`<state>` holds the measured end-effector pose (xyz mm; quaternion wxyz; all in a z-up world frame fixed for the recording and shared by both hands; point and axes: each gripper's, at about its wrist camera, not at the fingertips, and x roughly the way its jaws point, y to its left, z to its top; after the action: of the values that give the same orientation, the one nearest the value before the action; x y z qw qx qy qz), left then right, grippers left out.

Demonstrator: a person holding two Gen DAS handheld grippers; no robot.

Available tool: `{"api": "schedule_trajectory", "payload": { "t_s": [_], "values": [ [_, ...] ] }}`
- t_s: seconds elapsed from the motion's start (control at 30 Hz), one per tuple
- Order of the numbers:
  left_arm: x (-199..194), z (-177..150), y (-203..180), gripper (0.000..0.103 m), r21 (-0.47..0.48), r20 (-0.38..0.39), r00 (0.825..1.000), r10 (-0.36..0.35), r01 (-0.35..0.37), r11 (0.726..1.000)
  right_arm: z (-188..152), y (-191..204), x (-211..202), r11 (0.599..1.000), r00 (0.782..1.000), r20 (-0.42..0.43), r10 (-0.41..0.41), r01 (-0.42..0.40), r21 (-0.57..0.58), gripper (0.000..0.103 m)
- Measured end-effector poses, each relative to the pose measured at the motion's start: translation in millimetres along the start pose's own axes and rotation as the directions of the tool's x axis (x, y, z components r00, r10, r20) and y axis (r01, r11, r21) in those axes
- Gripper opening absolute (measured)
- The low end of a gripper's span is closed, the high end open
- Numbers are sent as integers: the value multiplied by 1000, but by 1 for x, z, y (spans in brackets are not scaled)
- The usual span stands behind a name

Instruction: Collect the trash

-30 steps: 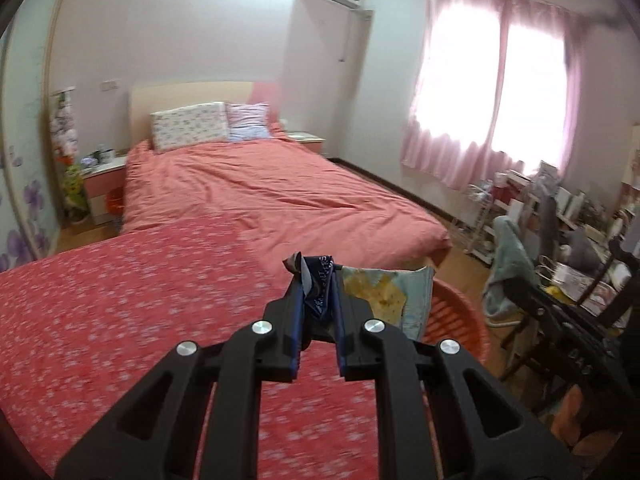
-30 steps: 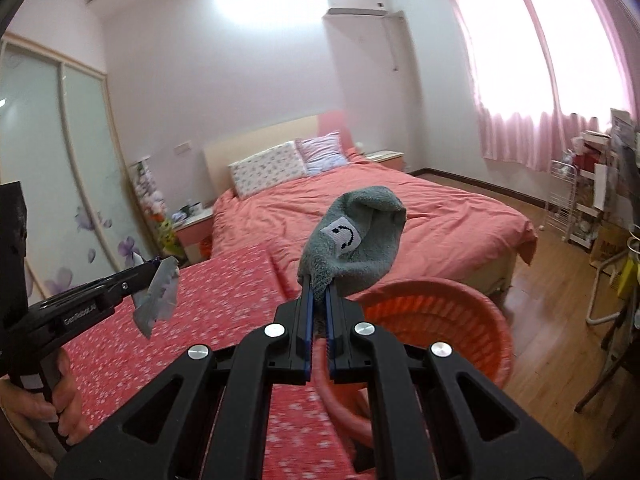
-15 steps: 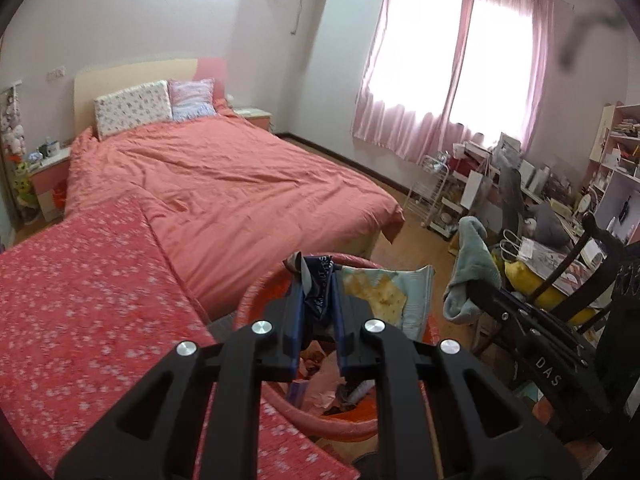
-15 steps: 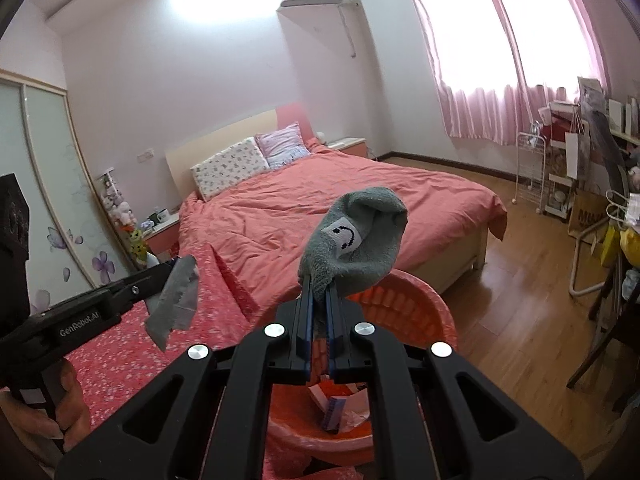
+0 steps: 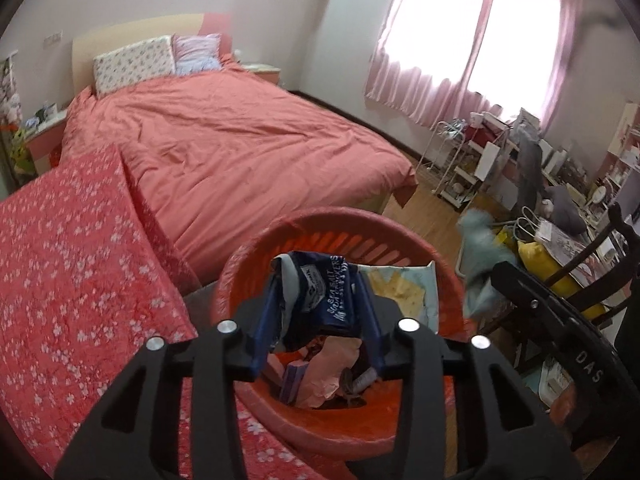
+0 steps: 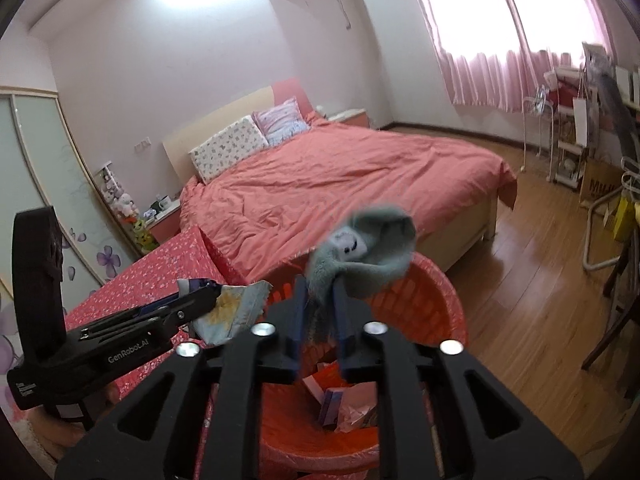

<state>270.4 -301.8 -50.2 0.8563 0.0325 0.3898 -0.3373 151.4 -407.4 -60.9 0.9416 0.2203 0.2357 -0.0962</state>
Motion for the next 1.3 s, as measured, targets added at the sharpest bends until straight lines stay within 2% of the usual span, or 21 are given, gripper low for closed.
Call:
{"api": "schedule_trajectory", "payload": {
  "t_s": [0.07,0.27,0.4,0.47,0.53,0.67,0.8,0.97,1.07,1.13,1.23,1.27,1.3],
  "values": [
    [3,-3,7,48,-15,-13,1000,-1,1,1000,-3,-1,0,1000,1000,-13,10,-9,19,31],
    [5,-8,15,50,-39,-41,999,-19,17,999,-5,1,-3,999,1000,-19,-6,7,37,34],
    [-1,-8,14,59,-42,-31,999,-11,9,999,-4,3,-7,999,1000,-11,-19,19,38,35],
    [-7,-7,15,60,-39,-24,1000,0,-1,999,-2,1,-9,999,1000,-5,-26,27,31,41],
    [-17,-8,17,61,-41,-9,1000,12,-12,999,-1,3,-15,999,999,6,-34,34,17,44],
    [-50,-11,19,67,-33,39,998,48,-47,998,-2,11,-27,999,999,31,-39,39,-6,58],
    [-95,-23,23,74,-26,101,989,106,-104,994,-6,26,-46,999,997,67,-37,39,-33,69],
    [-155,-45,31,88,-43,179,966,186,-181,982,-15,48,-71,997,992,113,-47,54,-63,89],
    [-191,-65,34,96,-57,224,941,254,-248,967,-25,67,-91,989,984,152,-89,106,-104,99],
    [-215,-83,40,99,-85,248,920,304,-292,953,-32,79,-100,980,975,184,-128,152,-127,101],
    [-244,-107,52,99,-147,254,892,375,-348,926,-49,99,-116,955,948,240,-211,252,-157,101],
    [-252,-115,54,99,-167,251,880,404,-371,913,-54,105,-120,947,942,244,-232,276,-165,101],
    [-261,-124,57,99,-188,249,861,444,-407,894,-61,110,-123,941,938,243,-247,292,-171,101]
  ]
}}
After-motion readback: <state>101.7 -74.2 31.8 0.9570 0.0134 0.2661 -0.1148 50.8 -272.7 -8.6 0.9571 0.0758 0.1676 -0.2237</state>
